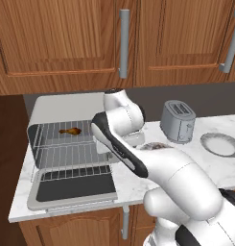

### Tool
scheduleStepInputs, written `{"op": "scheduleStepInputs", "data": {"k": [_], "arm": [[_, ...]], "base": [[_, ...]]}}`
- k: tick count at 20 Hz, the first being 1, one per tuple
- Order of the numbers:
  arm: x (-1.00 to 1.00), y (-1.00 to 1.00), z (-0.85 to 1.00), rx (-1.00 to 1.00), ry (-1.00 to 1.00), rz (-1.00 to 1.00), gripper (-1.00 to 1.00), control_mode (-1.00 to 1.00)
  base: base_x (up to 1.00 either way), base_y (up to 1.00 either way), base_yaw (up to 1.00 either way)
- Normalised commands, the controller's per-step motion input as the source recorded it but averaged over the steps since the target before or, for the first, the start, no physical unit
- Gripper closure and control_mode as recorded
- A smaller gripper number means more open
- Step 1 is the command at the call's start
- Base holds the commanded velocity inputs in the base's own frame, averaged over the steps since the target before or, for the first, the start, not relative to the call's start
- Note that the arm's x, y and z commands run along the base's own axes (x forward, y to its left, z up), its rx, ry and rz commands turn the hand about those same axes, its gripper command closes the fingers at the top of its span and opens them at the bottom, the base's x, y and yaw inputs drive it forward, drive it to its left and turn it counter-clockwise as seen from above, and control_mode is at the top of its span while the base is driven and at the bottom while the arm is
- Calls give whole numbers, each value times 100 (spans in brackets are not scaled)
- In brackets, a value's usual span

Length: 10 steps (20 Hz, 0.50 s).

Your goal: Open the toaster oven door. Place the bread on the bottom rack in the toaster oven and place the chicken drumstick on the top rack.

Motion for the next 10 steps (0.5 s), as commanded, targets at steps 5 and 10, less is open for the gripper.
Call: {"op": "scheduleStepInputs", "data": {"k": [5,10], "arm": [[0,-100,24,-1,8,1,-100,-100],[2,-100,0,0,8,0,-100,-100]], "base": [[0,0,0],[0,0,0]]}}
